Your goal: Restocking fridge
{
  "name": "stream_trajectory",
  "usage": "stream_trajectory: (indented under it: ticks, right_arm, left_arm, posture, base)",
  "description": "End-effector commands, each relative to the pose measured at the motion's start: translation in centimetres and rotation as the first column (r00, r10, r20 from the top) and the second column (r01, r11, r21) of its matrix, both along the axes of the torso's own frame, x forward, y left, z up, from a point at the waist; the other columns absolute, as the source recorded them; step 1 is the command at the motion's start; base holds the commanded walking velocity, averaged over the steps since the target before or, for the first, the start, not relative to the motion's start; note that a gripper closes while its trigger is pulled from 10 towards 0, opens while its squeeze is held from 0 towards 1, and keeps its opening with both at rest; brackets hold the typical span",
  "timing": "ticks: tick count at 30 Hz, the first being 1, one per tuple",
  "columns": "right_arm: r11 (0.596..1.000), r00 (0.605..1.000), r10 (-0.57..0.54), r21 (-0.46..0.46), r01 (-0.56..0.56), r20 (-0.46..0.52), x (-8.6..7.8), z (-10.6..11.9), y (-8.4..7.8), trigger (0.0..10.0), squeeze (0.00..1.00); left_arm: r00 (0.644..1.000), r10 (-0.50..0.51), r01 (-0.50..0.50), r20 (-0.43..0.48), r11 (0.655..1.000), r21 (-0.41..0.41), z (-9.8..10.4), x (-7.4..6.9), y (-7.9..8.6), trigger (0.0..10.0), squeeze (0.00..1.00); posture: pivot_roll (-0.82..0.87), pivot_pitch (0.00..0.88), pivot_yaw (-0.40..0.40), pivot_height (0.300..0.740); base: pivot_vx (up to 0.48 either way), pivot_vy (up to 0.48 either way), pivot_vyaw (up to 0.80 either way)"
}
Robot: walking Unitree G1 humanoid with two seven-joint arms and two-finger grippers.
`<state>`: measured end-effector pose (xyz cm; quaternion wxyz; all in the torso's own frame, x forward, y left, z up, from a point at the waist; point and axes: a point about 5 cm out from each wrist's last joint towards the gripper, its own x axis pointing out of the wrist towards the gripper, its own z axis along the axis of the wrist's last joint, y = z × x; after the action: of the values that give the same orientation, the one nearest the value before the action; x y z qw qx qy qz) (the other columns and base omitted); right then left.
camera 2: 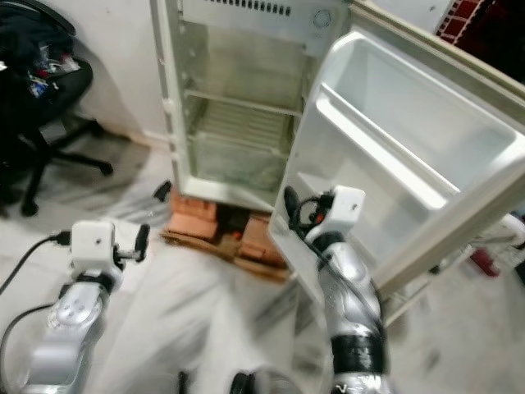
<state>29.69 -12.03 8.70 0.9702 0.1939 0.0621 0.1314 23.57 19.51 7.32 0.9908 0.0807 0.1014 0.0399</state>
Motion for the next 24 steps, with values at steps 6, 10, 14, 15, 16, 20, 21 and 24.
stream_trajectory:
  ticks: [6, 10, 14, 15, 16, 20, 21, 24]
  right_arm:
    - [0.976, 0.977, 0.209, 0.078, -0.205, -0.048, -0.7, -0.5, 0.2, 10.0, 0.00]
    - [0.941, 0.941, 0.334, 0.082, -0.329, -0.056, -1.2, -0.6, 0.0, 10.0, 0.00]
    - [0.895, 0.894, 0.443, 0.085, -0.437, -0.071, -1.7, -0.7, -0.5, 10.0, 0.00]
    - [0.895, 0.894, 0.443, 0.085, -0.437, -0.071, -1.7, -0.7, -0.5, 10.0, 0.00]
    - [0.881, 0.880, 0.471, 0.092, -0.464, -0.067, -1.8, -0.6, -0.5, 10.0, 0.00]
    - [0.794, 0.793, 0.606, 0.117, -0.597, -0.063, -2.7, -0.1, -0.6, 10.0, 0.00]
    - [0.753, 0.752, 0.656, 0.112, -0.648, -0.060, -3.2, 0.0, -0.7, 10.0, 0.00]
    - [0.718, 0.714, 0.696, 0.065, -0.693, -0.076, -3.4, -0.3, -1.2, 10.0, 0.00]
  left_arm:
    - [1.000, -0.027, 0.027, 0.008, 1.000, -0.005, 0.1, 0.1, -0.8, 10.0, 0.00]
    - [1.000, -0.028, 0.028, 0.007, 1.000, -0.007, 0.1, 0.1, -0.8, 10.0, 0.00]
    - [1.000, -0.029, 0.029, 0.004, 1.000, -0.009, 0.0, 0.1, -0.9, 10.0, 0.00]
    - [1.000, -0.029, 0.029, 0.004, 1.000, -0.009, 0.0, 0.1, -0.9, 10.0, 0.00]
    - [1.000, -0.030, 0.030, 0.002, 1.000, -0.009, 0.0, 0.1, -0.9, 10.0, 0.00]
    - [0.999, -0.037, 0.037, 0.011, 0.999, -0.015, 0.1, 0.0, -1.0, 10.0, 0.00]
    - [0.999, -0.035, 0.035, 0.017, 0.999, -0.019, 0.2, -0.1, -0.9, 10.0, 0.00]
    - [0.999, -0.027, 0.027, 0.018, 1.000, -0.015, 0.2, -0.3, -0.6, 10.0, 0.00]
  posture:
    - [0.07, 0.076, -0.093, 0.740]
    - [0.07, 0.076, -0.093, 0.740]
    - [0.06, 0.080, -0.092, 0.740]
    - [0.06, 0.080, -0.092, 0.740]
    - [0.06, 0.080, -0.092, 0.740]
    - [0.06, 0.082, -0.088, 0.740]
    - [0.06, 0.083, -0.087, 0.740]
    - [0.07, 0.084, -0.086, 0.740]
  base:
    - [0.000, -0.453, 0.00]
    - [0.000, -0.450, 0.00]
    - [0.000, -0.449, 0.00]
    - [0.000, -0.446, 0.00]
    - [0.000, -0.442, 0.00]
    - [0.000, -0.111, 0.00]
    - [0.000, 0.000, 0.00]
    - [0.000, 0.000, 0.00]
